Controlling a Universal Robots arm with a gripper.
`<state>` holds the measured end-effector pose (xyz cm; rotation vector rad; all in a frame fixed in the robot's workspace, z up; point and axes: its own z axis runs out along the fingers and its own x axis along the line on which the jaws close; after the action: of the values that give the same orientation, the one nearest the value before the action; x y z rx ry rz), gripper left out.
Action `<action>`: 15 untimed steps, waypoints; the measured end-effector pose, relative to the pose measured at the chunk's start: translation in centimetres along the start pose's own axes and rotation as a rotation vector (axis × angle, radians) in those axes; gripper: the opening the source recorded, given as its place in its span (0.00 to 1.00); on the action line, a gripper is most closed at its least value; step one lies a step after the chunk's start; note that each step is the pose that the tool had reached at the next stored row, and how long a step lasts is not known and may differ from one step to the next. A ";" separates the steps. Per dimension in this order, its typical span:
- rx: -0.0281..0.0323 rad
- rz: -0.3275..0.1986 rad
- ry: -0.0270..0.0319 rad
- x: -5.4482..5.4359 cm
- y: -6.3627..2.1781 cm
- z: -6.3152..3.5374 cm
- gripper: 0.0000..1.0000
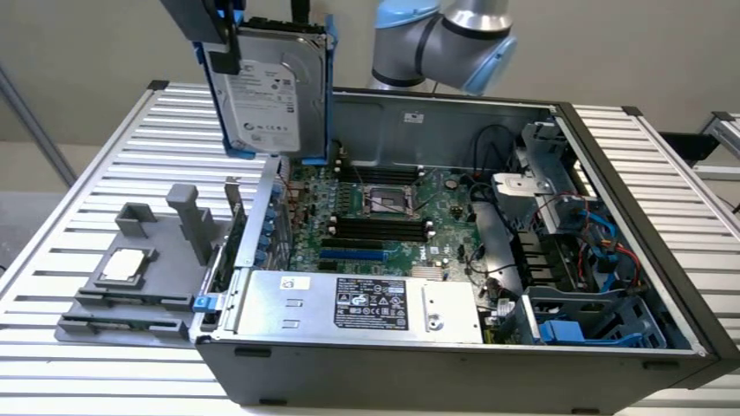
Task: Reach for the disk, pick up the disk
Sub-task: 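Pick up the disk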
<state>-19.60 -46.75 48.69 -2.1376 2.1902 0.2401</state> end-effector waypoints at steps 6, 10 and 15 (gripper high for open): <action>-0.0027 0.000 0.0001 1.0 -2.57 -0.33 0.33; -0.0030 0.000 0.0001 1.6 -4.25 -0.55 0.33; -0.0031 0.000 0.0002 2.5 -6.34 -0.86 0.33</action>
<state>-13.30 -49.44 48.75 -2.1388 2.1919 0.2435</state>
